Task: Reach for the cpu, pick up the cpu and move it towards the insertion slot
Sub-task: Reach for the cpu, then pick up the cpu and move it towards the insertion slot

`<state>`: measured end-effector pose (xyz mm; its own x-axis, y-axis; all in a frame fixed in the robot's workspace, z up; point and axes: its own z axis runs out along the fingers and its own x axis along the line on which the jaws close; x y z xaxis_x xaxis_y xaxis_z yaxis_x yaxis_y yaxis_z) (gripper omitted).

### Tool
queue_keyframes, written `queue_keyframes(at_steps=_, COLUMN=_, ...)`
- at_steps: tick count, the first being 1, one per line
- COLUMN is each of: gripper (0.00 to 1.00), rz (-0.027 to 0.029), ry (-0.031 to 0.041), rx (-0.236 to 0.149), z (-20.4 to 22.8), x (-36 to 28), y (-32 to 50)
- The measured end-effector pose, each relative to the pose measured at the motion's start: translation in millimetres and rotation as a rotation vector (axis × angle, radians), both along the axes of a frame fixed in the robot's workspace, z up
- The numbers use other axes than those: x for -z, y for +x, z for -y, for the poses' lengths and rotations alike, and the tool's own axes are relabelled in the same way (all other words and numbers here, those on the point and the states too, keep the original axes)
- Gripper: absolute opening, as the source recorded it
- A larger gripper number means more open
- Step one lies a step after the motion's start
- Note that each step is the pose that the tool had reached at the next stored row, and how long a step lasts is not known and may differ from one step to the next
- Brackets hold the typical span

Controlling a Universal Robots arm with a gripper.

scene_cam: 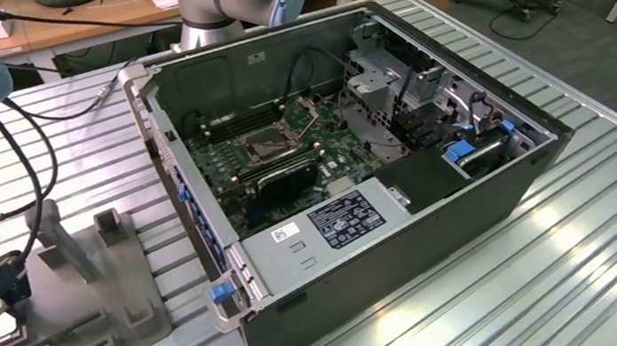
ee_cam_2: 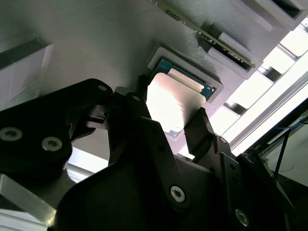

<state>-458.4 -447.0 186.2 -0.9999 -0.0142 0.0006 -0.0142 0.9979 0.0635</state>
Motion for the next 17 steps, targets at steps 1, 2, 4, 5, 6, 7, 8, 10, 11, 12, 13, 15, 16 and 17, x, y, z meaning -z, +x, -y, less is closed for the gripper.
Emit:
queue_keyframes(at_steps=1, gripper=0.55, rz=0.0, ry=0.0, rx=0.0, z=0.0, x=-0.6, y=0.0)
queue_keyframes(at_steps=2, gripper=0.55, rz=0.0002, ry=0.0001, rx=0.0, z=0.0, x=-0.7, y=0.1)
queue_keyframes(at_steps=4, gripper=0.55, rz=0.0, ry=0.0, rx=0.0, z=0.0, x=-0.9, y=0.0)
queue_keyframes(at_steps=5, gripper=0.55, rz=0.0, ry=0.0, rx=0.0, z=0.0, x=-1.1, y=0.0)
queue_keyframes(at_steps=6, gripper=0.55, rz=-0.0001, ry=0.0, rx=0.0, z=0.0, x=-1.2, y=0.0)
queue_keyframes(at_steps=7, gripper=0.55, rz=-0.0001, ry=-0.0001, rx=0.0, z=0.0, x=-1.3, y=0.0)
queue_keyframes(at_steps=8, gripper=0.55, rz=0.0, ry=0.0, rx=0.0, z=0.0, x=-1.3, y=0.0)
queue_keyframes(at_steps=10, gripper=0.55, rz=0.0, ry=0.0, rx=0.0, z=0.0, x=-1.7, y=0.0)
queue_keyframes(at_steps=11, gripper=0.55, rz=0.0, ry=0.0, rx=0.0, z=0.0, x=-1.8, y=0.1)
queue_keyframes(at_steps=12, gripper=0.55, rz=-0.0001, ry=-0.0001, rx=0.0, z=0.0, x=-1.9, y=0.1)
queue_keyframes(at_steps=13, gripper=0.55, rz=0.0, ry=0.0, rx=0.0, z=0.0, x=-2.0, y=0.2)
queue_keyframes(at_steps=15, gripper=0.55, rz=0.0, ry=0.0, rx=0.0, z=0.0, x=-2.6, y=0.1)
queue_keyframes(at_steps=16, gripper=0.55, rz=-0.0001, ry=0.0, rx=0.0, z=0.0, x=-2.8, y=0.1)
queue_keyframes(at_steps=17, gripper=0.55, rz=0.0, ry=0.0, rx=0.0, z=0.0, x=-3.0, y=0.1)
